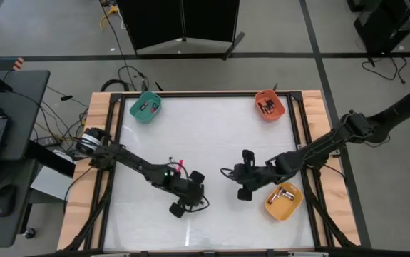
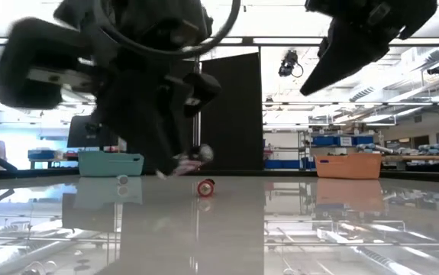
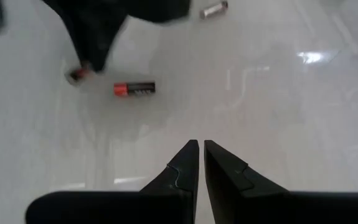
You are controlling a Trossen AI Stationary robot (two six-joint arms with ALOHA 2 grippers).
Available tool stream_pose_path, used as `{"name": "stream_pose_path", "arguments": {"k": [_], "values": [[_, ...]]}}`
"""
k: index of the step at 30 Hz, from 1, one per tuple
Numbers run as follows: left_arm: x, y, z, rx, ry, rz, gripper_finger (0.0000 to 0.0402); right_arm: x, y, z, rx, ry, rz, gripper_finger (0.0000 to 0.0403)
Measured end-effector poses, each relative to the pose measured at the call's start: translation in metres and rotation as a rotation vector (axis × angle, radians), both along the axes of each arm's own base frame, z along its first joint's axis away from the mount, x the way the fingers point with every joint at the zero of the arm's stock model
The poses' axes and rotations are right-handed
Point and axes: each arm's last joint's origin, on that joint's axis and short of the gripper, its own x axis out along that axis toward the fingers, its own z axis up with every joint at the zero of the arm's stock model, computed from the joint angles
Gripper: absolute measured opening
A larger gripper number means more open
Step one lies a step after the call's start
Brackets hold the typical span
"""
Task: Sort batteries
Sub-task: Put the silver battery into the yellow bin
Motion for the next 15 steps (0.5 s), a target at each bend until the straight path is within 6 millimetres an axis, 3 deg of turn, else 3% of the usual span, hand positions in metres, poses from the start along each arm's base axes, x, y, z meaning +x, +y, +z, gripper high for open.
{"name": "stream_pose_path", "arguments": {"k": [3,15], "values": [[-0.005,0.005,-0.004,-0.077,-0.116,0.056,0.0045,0.001,0.009,0.0,-0.01,-0.058,0.0,0.0036],[-0.04,0.045,0.023,-0.494,-0.732,0.242,0.0045,0.012,0.013,0.01,0.009,-0.411,-0.053,0.0042]]}}
